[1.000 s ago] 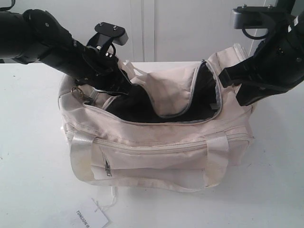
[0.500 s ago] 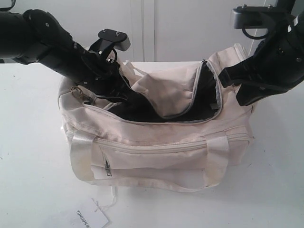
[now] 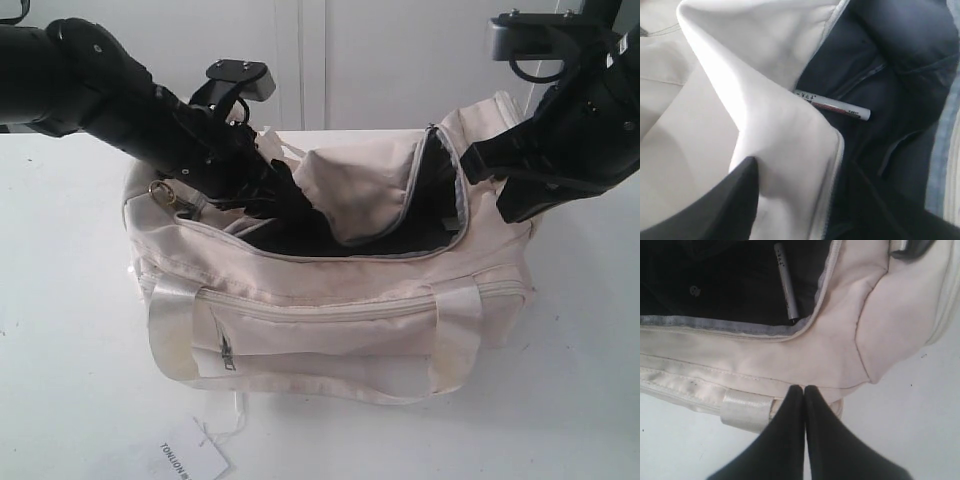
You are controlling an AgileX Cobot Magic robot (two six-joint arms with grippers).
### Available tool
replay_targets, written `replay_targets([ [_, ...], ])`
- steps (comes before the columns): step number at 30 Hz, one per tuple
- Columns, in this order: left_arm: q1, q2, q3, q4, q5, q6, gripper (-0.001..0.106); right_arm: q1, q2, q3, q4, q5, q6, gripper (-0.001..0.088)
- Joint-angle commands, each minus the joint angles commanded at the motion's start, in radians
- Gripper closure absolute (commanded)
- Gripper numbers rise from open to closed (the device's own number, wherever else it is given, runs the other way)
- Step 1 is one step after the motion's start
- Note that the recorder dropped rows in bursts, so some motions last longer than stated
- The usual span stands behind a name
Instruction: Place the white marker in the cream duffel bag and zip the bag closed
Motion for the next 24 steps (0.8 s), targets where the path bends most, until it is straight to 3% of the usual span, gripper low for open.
replay_targets([
  [10,0.004,-0.178,0.000,0.018,-0.043,0.004,0.048,0.000,0.000,0.000,0.000,0.002,0.000,0.0868],
  [12,0.020,-0.203,0.000,0.018,-0.041,0.004,0.057,0.000,0.000,0.000,0.000,0.004,0.000,0.0868],
  [19,0.060,-0.234,0.000,0.020,-0.017,0.004,0.102,0.000,0.000,0.000,0.000,0.004,-0.010,0.0868],
  [24,0.060,-0.239,0.000,0.077,-0.003,-0.040,0.105,0.000,0.000,0.000,0.000,-0.002,-0.010,0.0868],
])
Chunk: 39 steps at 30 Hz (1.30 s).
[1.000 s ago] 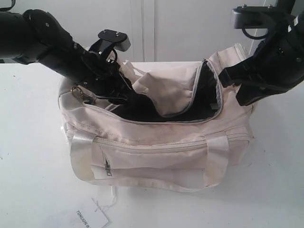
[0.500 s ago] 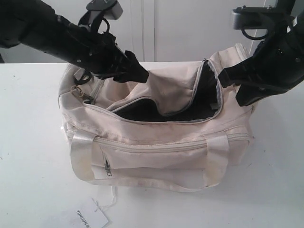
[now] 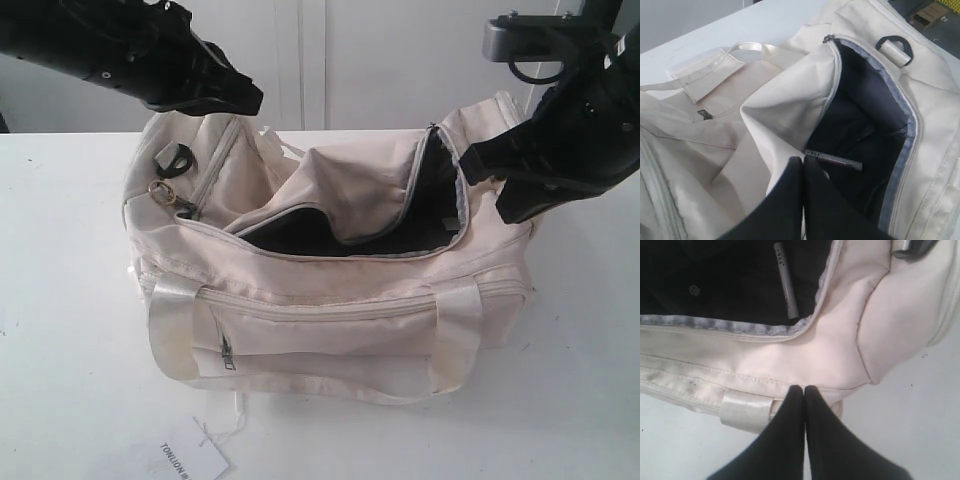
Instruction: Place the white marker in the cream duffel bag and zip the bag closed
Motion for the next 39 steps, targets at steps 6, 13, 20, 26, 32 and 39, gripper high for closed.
replay_targets([
  [6,0.000,0.000,0.000,0.269,-0.014,-0.265,0.105,0.000,0.000,0.000,0.000,-0.015,0.000,0.0868],
  [13,0.000,-0.002,0.000,0.635,0.014,-0.642,0.105,0.000,0.000,0.000,0.019,-0.015,0.000,0.0868],
  [20,0.039,-0.015,0.000,0.771,0.044,-0.775,0.105,0.002,0.000,0.000,0.024,-0.017,0.000,0.0868],
  [26,0.131,-0.010,-0.010,0.769,0.119,-0.789,0.105,0.002,0.000,0.000,0.047,-0.017,0.000,0.0868],
  [32,0.166,0.053,-0.100,0.761,0.256,-0.763,0.105,0.002,0.002,0.000,0.047,-0.019,0.000,0.0868],
  [39,0.166,0.120,-0.127,0.630,0.182,-0.763,0.105,0.002,0.002,0.000,0.047,-0.019,0.000,0.0868],
])
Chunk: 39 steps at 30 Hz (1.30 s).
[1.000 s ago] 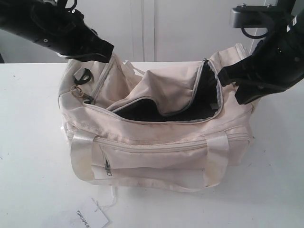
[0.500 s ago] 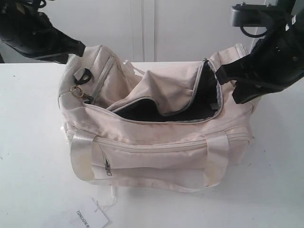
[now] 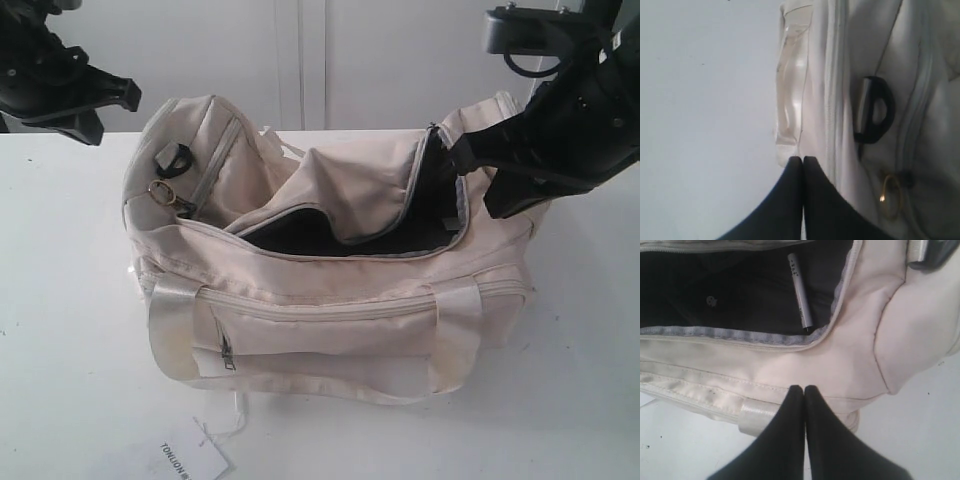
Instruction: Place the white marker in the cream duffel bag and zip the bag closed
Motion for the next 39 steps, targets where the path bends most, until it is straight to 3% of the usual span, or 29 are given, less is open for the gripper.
replay_targets([
  [5,0.000,0.022,0.000,-0.030,-0.043,0.000,0.103,0.000,0.000,0.000,0.004,0.002,0.000,0.0868],
  [13,0.000,0.022,0.000,-0.053,-0.081,0.004,0.056,0.000,0.000,0.000,0.041,0.000,-0.004,0.0868],
  [17,0.000,0.032,0.000,-0.053,-0.081,0.004,0.049,0.000,0.000,0.000,0.043,-0.002,-0.004,0.0868],
  [28,0.000,0.091,0.002,-0.074,-0.073,0.004,0.049,0.000,0.000,0.000,0.062,-0.002,-0.004,0.0868],
  [30,0.000,0.091,0.002,-0.081,-0.073,0.004,0.055,0.000,0.000,0.000,0.085,-0.004,-0.008,0.0868],
  [36,0.000,0.091,0.002,-0.081,-0.072,0.004,0.102,0.000,0.000,0.000,0.108,-0.008,-0.010,0.0868],
  [39,0.000,0.091,0.002,-0.083,-0.072,0.004,0.105,0.002,0.000,0.000,0.192,-0.008,-0.105,0.0868],
])
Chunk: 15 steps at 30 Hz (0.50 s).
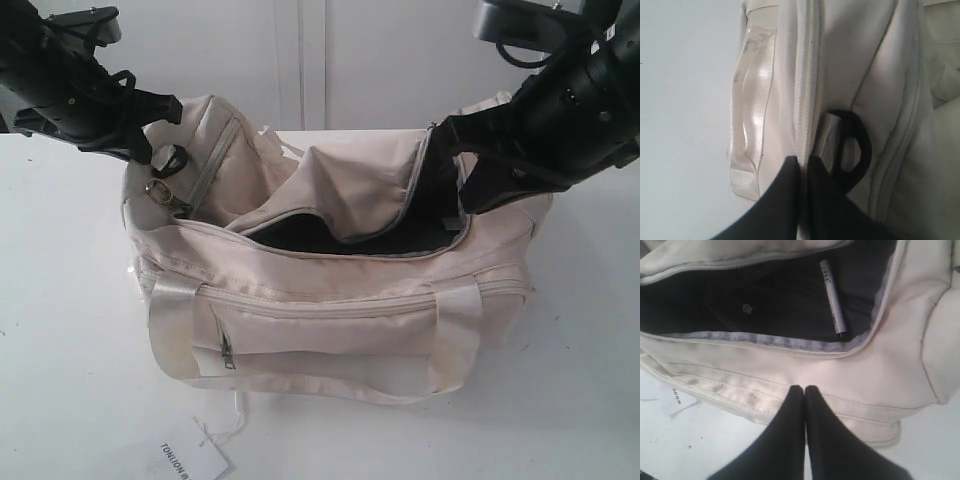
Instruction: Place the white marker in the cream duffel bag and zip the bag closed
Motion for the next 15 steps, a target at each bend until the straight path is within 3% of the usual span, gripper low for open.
replay_targets([
  [3,0.000,-0.006,0.000,-0.024,0.000,0.000,0.105,0.005,0.000,0.000,0.098,-0.039,-0.064,0.0868],
  [15,0.029,-0.026,0.000,-0.235,-0.014,0.042,0.105,0.172,0.011,0.000,0.102,-0.216,-0.064,0.0868],
])
